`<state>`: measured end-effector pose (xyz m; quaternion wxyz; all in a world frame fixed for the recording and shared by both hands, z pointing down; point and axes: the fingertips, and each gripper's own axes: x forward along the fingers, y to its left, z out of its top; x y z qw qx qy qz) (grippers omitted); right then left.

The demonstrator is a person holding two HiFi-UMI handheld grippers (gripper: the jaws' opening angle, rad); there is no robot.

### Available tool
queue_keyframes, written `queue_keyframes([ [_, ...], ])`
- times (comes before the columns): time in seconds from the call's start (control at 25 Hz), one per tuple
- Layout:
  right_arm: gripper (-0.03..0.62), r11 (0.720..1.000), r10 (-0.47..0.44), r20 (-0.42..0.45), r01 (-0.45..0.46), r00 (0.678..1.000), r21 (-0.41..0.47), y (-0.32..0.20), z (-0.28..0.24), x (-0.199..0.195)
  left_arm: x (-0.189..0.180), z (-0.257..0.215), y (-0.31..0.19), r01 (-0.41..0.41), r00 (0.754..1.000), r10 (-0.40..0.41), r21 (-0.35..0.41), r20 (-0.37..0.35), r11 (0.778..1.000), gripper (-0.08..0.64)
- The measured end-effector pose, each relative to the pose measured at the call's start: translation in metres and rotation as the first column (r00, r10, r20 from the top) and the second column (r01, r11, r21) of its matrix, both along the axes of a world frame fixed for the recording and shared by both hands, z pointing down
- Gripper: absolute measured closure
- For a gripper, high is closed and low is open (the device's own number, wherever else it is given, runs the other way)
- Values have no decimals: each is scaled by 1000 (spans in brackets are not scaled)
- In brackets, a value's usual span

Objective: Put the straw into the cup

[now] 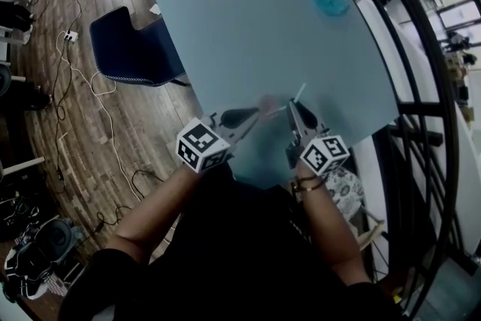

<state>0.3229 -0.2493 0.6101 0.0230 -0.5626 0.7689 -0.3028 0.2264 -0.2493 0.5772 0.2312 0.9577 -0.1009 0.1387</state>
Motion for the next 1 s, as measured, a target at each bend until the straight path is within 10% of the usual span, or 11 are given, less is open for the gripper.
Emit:
queue_keyframes([
  [1.0, 445, 994, -40, -69, 32, 997, -106, -1, 41, -2, -3, 3, 18, 7, 1000, -7, -38, 21, 999, 549],
])
